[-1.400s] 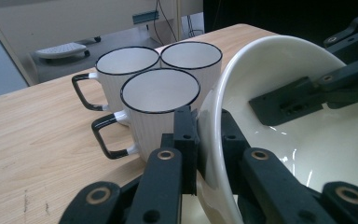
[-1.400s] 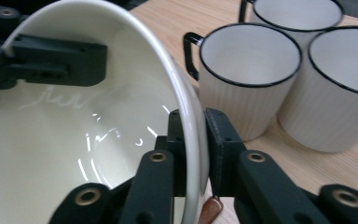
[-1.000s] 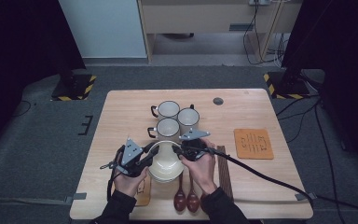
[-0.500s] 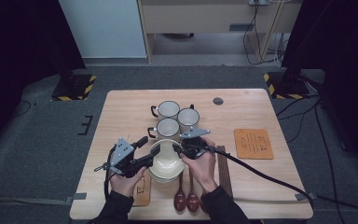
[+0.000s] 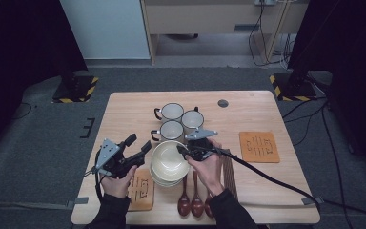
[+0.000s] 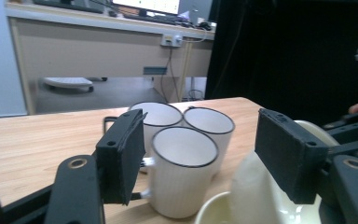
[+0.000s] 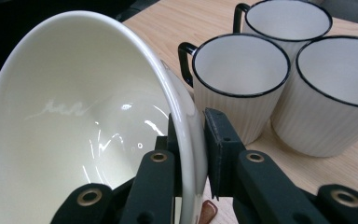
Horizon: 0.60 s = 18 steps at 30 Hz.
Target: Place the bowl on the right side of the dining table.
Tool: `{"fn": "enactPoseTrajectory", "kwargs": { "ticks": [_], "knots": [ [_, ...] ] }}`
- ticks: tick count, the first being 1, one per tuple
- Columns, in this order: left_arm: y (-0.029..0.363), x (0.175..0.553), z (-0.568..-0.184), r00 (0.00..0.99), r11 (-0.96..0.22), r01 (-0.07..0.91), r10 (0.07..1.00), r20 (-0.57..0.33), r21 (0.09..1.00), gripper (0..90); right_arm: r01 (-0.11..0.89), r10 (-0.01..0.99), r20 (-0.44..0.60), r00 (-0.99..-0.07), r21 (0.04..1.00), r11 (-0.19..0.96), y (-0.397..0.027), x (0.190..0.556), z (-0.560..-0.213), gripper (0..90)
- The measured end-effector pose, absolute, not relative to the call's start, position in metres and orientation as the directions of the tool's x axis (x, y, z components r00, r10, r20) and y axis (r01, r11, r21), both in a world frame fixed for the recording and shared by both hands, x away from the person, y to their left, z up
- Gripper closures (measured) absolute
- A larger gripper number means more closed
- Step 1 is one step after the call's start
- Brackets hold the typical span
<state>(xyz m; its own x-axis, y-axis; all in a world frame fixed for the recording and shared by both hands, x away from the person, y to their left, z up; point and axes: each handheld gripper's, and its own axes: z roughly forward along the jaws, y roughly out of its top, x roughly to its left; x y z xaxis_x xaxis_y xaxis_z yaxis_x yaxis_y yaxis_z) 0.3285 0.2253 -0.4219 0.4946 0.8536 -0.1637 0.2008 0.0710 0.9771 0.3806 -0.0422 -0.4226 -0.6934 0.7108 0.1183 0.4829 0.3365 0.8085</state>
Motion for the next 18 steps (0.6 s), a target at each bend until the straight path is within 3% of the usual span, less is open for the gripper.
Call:
{"fn": "enactPoseTrajectory", "kwargs": {
  "ticks": [18],
  "knots": [
    [0.248, 0.343, -0.444, 0.404, 0.033, 0.293, 0.901, -0.155, 0.956, 31.3, 0.438, 0.700, 0.120, -0.704, 0.850, 0.294, -0.058, 0.379, -0.398, 81.3]
  ]
}}
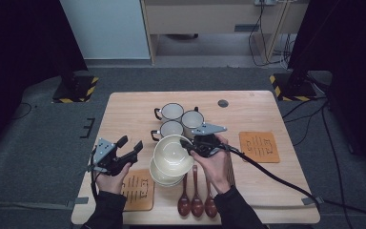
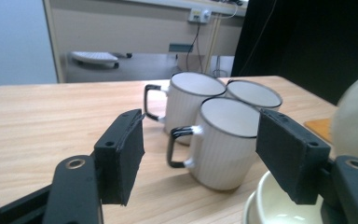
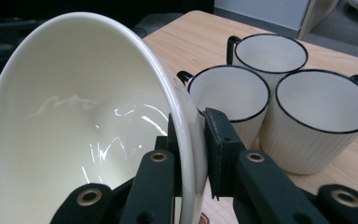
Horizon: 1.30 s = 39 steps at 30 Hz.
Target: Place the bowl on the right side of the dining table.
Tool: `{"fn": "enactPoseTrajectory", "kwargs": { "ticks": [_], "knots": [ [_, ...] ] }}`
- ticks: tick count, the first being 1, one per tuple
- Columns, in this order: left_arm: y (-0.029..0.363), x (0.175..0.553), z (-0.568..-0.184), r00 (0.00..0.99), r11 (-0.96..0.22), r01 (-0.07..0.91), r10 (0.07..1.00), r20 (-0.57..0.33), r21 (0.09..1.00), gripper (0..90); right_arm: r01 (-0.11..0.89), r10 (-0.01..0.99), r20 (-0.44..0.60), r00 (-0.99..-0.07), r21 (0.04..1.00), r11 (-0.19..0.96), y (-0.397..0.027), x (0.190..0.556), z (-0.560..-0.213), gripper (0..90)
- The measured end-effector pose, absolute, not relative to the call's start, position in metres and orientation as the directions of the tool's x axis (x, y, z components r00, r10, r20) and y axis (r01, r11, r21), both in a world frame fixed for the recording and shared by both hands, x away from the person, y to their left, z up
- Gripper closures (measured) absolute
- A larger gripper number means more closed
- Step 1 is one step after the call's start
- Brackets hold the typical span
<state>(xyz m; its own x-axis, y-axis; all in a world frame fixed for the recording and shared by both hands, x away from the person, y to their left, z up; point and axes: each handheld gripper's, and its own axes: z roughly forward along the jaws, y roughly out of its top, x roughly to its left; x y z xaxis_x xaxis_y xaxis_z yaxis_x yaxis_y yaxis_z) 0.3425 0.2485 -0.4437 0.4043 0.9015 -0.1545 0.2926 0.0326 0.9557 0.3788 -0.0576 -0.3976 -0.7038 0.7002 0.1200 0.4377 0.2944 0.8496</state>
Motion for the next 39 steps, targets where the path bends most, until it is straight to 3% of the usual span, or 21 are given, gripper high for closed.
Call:
{"fn": "enactPoseTrajectory", "kwargs": {
  "ticks": [25, 39],
  "knots": [
    [0.281, 0.360, -0.477, 0.296, -0.041, 0.426, 0.950, -0.097, 0.904, 27.3, 0.423, 0.751, 0.100, -0.653, 0.871, 0.251, -0.092, 0.382, -0.383, 81.0],
    [0.287, 0.368, -0.495, 0.294, -0.123, 0.510, 0.955, -0.038, 0.851, 26.6, 0.431, 0.785, 0.092, -0.612, 0.871, 0.234, -0.118, 0.384, -0.384, 80.7]
  ]
}}
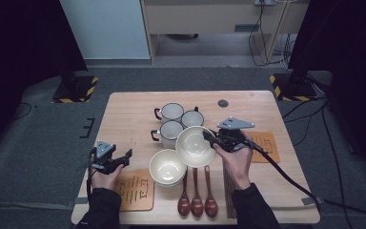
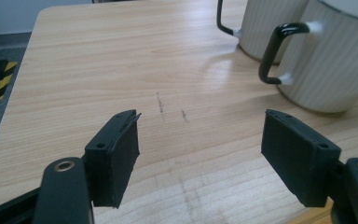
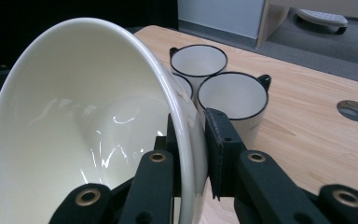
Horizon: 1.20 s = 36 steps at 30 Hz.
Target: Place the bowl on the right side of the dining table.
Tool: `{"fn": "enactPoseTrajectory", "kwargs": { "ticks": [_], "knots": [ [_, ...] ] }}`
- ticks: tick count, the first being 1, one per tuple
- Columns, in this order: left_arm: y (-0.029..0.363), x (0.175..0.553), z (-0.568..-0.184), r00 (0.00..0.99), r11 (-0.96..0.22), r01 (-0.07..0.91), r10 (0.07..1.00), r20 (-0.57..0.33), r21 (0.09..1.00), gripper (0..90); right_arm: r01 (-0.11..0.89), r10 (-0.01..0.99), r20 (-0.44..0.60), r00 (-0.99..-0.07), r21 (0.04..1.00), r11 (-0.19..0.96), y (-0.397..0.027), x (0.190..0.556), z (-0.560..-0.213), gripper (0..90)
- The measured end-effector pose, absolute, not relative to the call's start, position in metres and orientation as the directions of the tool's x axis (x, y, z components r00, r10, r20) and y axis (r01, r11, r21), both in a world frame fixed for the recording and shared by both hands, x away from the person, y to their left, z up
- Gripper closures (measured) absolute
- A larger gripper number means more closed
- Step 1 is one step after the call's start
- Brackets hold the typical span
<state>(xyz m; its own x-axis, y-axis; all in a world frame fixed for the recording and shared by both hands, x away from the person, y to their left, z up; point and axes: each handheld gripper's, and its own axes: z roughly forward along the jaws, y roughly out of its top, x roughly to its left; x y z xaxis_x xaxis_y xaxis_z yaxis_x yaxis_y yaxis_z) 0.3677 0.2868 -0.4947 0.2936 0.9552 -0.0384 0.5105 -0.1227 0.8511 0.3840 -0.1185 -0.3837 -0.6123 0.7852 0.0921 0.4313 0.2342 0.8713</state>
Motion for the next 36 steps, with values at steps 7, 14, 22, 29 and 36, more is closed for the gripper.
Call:
{"fn": "enactPoseTrajectory", "kwargs": {
  "ticks": [7, 14, 22, 29, 36],
  "knots": [
    [0.290, 0.372, -0.503, 0.286, -0.142, 0.545, 0.958, -0.024, 0.826, 26.2, 0.438, 0.801, 0.090, -0.592, 0.870, 0.226, -0.132, 0.385, -0.385, 80.7],
    [0.296, 0.376, -0.514, 0.273, -0.158, 0.584, 0.962, -0.010, 0.796, 26.2, 0.446, 0.817, 0.090, -0.569, 0.869, 0.215, -0.148, 0.386, -0.388, 80.7],
    [0.299, 0.378, -0.519, 0.264, -0.171, 0.612, 0.965, 0.005, 0.772, 25.2, 0.452, 0.836, 0.090, -0.541, 0.869, 0.199, -0.166, 0.387, -0.389, 80.7],
    [0.300, 0.381, -0.525, 0.260, -0.187, 0.636, 0.965, 0.020, 0.748, 24.3, 0.462, 0.851, 0.095, -0.516, 0.868, 0.184, -0.178, 0.389, -0.392, 80.7],
    [0.301, 0.382, -0.528, 0.258, -0.191, 0.647, 0.966, 0.024, 0.738, 24.1, 0.473, 0.864, 0.093, -0.494, 0.863, 0.178, -0.191, 0.390, -0.397, 80.7]
  ]
}}
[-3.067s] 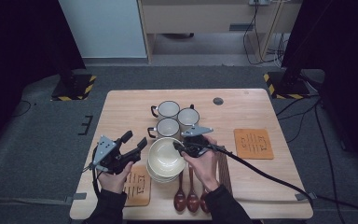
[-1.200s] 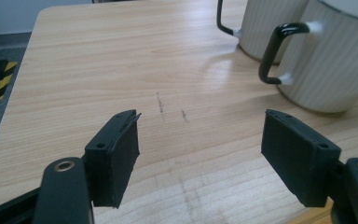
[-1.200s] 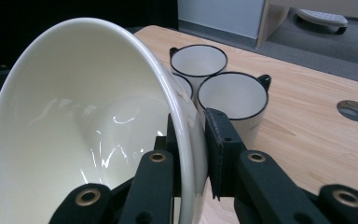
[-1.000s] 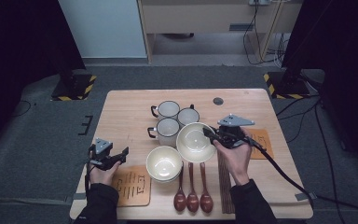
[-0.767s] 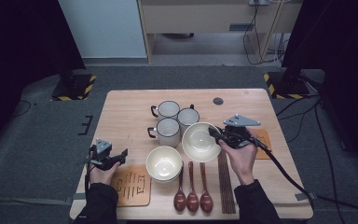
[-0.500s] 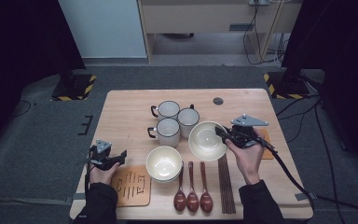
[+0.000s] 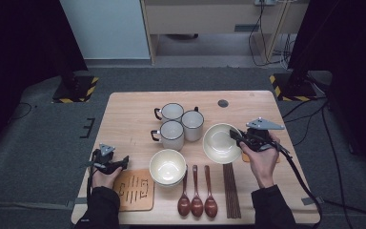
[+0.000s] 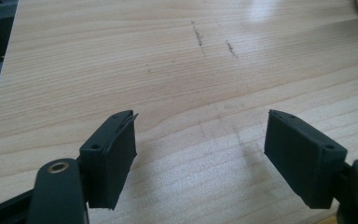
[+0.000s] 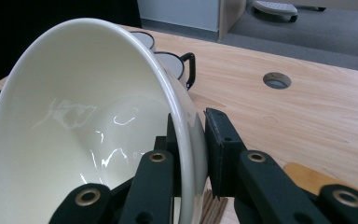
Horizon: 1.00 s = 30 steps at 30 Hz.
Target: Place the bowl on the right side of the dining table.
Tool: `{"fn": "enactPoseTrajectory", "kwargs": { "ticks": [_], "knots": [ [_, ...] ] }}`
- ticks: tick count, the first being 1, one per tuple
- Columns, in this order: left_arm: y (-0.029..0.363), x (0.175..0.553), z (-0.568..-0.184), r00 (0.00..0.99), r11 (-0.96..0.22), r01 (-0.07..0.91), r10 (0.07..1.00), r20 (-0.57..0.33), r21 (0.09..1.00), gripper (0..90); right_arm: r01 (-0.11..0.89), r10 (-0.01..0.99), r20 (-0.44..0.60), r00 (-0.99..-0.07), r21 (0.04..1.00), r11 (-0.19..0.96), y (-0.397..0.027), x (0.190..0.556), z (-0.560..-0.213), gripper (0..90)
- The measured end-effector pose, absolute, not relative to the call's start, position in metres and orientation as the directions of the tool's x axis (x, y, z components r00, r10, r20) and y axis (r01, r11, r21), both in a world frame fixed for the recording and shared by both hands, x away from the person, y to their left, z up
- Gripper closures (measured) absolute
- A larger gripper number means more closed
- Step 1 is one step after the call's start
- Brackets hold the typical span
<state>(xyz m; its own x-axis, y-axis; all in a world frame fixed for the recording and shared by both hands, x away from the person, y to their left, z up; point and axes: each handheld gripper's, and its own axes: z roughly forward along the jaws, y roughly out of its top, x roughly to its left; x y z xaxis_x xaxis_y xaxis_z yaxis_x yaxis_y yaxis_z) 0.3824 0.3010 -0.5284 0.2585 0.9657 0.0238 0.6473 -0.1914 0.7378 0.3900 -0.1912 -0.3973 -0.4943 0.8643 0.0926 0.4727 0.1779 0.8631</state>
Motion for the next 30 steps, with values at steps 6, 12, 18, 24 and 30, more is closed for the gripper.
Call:
{"fn": "enactPoseTrajectory", "kwargs": {
  "ticks": [6, 12, 18, 24, 30],
  "knots": [
    [0.302, 0.383, -0.531, 0.256, -0.192, 0.657, 0.966, 0.024, 0.729, 24.3, 0.483, 0.878, 0.095, -0.469, 0.860, 0.165, -0.203, 0.393, -0.401, 80.7],
    [0.304, 0.384, -0.533, 0.249, -0.184, 0.662, 0.968, 0.019, 0.727, 24.0, 0.497, 0.890, 0.101, -0.446, 0.855, 0.152, -0.214, 0.396, -0.405, 80.7],
    [0.305, 0.385, -0.534, 0.246, -0.178, 0.659, 0.969, 0.014, 0.730, 23.4, 0.512, 0.905, 0.104, -0.413, 0.848, 0.136, -0.227, 0.399, -0.410, 80.7],
    [0.305, 0.385, -0.535, 0.244, -0.174, 0.658, 0.970, 0.011, 0.732, 22.1, 0.523, 0.914, 0.107, -0.391, 0.843, 0.125, -0.239, 0.401, -0.415, 80.7],
    [0.305, 0.385, -0.535, 0.238, -0.169, 0.659, 0.971, 0.010, 0.733, 21.0, 0.539, 0.927, 0.107, -0.359, 0.835, 0.112, -0.250, 0.405, -0.421, 80.7]
  ]
}}
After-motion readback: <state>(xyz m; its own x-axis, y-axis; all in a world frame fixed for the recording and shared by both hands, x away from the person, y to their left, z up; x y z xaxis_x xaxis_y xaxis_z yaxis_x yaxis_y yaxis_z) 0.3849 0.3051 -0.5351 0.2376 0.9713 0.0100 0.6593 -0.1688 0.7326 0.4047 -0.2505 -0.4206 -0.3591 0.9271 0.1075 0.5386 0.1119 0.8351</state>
